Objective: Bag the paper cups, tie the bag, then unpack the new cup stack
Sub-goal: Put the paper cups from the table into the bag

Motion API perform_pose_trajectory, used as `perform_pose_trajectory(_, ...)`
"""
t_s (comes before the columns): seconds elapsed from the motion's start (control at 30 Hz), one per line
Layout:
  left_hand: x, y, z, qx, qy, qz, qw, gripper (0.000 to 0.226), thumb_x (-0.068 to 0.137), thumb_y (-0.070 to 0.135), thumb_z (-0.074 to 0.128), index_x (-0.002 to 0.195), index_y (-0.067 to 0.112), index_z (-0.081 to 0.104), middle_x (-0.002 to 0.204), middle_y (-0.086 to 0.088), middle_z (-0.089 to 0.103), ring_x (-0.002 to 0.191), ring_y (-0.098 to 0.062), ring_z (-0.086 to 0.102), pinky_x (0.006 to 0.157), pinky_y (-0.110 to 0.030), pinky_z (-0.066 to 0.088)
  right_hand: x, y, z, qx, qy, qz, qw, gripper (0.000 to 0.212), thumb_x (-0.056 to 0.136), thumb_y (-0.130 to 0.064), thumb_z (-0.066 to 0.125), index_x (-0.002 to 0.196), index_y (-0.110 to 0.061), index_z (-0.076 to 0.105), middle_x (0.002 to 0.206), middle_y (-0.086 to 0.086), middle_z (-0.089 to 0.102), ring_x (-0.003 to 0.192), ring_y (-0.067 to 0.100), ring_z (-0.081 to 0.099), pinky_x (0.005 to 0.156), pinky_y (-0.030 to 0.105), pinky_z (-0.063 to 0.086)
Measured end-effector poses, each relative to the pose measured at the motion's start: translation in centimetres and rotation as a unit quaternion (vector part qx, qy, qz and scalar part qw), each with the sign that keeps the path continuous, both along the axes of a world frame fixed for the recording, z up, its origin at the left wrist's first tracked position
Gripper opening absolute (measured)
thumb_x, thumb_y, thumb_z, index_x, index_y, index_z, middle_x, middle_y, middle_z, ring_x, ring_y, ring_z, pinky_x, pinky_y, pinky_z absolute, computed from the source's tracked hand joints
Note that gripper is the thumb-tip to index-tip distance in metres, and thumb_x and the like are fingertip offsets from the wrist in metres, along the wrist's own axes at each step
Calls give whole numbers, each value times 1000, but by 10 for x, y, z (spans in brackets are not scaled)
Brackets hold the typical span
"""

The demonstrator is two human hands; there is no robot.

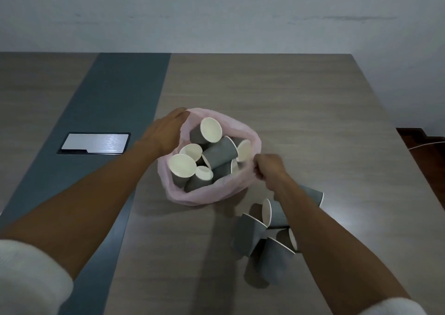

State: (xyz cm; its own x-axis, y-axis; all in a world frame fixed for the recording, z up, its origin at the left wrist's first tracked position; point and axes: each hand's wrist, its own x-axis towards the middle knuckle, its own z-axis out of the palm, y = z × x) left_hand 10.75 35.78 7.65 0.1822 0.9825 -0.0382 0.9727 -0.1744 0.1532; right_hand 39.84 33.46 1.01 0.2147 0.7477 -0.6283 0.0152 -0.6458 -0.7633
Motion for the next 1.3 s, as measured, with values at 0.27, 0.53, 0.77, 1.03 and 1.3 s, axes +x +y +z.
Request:
perform_pose_trajectory(0.27,9,-23,14,45,-117,99,987,58,89,18,73,143,7,54,145,-12,50,124,-34,54,102,-42,43,57,33,76,183,-24,-87,979,7,89,3,66,92,-3,65,79,6,63,67,17,60,70,40,62)
perform_pose_trajectory(0.53,39,-31,21,152,-210,72,963,34,88,-7,56,117,4,72,125,-12,64,112,-28,62,99,-29,44,85,48,61,184,-126,-28,974,19,78,1,64,93,-9,61,85,6,62,76,24,62,68,37,57)
perform_pose_trajectory(0.77,42,-36,13,66,-152,106,980,44,83,-15,46,113,1,74,127,-19,67,117,-40,62,102,-42,49,110,42,45,193,-182,26,964,38,87,10,46,75,-18,69,80,1,63,77,23,58,62,28,49)
perform_pose_trajectory(1.03,67,-48,4,61,-126,86,986,43,91,3,54,133,8,60,143,-8,53,123,-36,57,104,-50,46,135,16,30,153,-243,131,949,38,91,-6,59,129,-9,53,120,9,56,99,24,56,72,30,46)
perform_pose_trajectory(1.3,87,-56,9,34,-122,111,986,55,87,20,65,141,14,53,147,-2,46,126,-32,54,103,-48,44,165,-27,-15,-57,-339,475,810,78,85,-22,74,153,-13,38,154,11,42,132,30,51,103,41,49)
